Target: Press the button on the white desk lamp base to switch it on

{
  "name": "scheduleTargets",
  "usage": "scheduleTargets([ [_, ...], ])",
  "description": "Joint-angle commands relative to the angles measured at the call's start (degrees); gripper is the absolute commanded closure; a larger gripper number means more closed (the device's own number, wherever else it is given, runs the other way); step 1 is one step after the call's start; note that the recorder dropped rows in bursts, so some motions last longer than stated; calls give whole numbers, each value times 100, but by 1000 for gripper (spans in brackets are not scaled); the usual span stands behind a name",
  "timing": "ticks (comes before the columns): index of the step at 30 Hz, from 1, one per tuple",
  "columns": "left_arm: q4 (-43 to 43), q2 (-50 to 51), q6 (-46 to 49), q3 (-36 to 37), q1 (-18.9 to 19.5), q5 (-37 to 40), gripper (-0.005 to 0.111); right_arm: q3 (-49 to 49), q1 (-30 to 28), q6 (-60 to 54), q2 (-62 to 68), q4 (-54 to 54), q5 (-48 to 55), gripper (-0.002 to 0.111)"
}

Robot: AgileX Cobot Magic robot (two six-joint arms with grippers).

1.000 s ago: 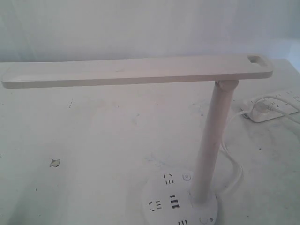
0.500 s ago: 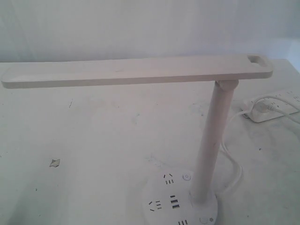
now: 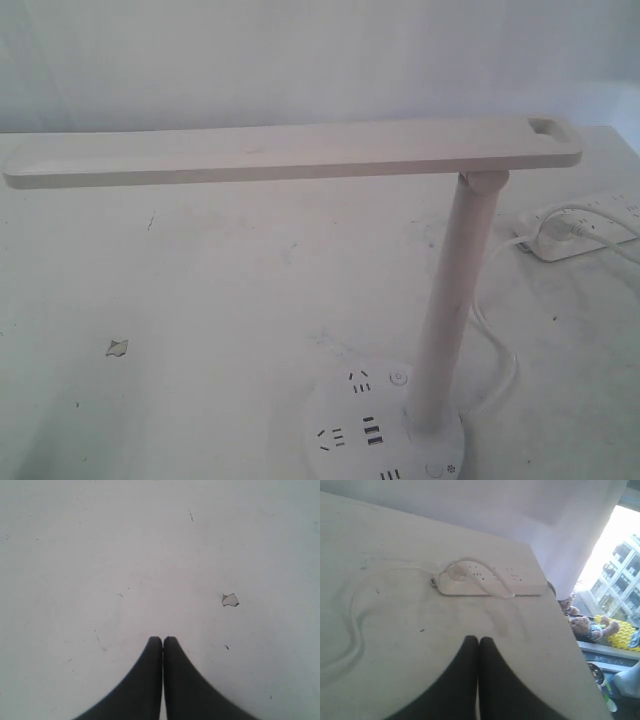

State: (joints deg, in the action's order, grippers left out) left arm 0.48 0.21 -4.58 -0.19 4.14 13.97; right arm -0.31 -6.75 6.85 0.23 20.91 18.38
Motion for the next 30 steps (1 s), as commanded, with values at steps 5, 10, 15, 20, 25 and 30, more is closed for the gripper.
scheduleTargets([
  [5,-18,-21,-17,19,-31,17,107,31,-15,-236,-23,679,-64,108],
  [10,-18,-21,-17,19,-31,17,107,31,-15,-457,-23,1788,-666,108],
  [15,-18,-21,-17,19,-31,17,107,31,-15,-342,-23,1729,-3052,108],
  [20,-18,-21,-17,19,-31,17,107,31,-15,1498,-23,1310,-6304,108],
  [25,-18,-21,-17,19,-31,17,107,31,-15,3875,-23,1321,-8349,108],
  [30,-18,-21,-17,19,-31,17,107,31,-15,4573,-23,1321,-8834,108],
])
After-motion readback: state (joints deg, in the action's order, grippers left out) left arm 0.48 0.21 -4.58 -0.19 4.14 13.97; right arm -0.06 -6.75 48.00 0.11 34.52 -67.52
